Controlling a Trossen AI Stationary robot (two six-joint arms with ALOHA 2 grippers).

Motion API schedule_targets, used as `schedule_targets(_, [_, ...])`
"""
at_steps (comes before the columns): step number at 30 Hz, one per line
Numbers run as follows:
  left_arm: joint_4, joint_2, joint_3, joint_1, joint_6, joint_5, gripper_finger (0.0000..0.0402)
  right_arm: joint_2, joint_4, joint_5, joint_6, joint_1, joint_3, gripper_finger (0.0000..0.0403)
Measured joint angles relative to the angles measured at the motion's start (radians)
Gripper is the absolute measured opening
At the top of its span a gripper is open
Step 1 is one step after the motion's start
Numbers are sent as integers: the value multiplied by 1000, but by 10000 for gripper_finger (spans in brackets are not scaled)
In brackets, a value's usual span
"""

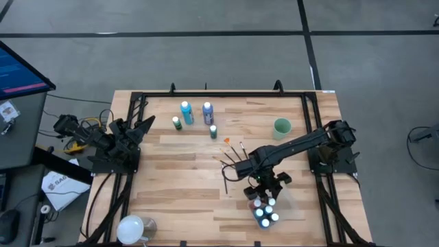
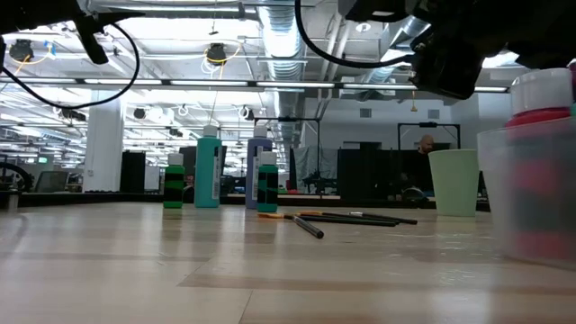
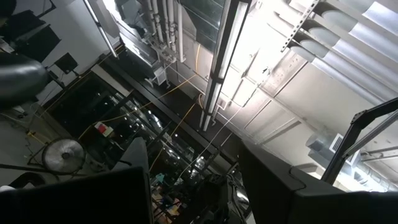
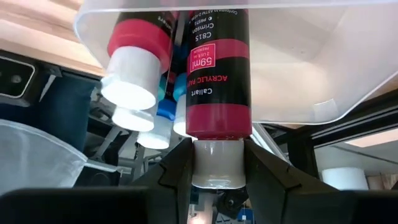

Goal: Pick & Place Paint Supplies
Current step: Put the red paint bottle into the transparent bin

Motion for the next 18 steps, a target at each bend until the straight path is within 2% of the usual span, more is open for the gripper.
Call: schedule_targets(18, [0,0,0,0,0,0,132,0,41,5,-11,-24,-49,112])
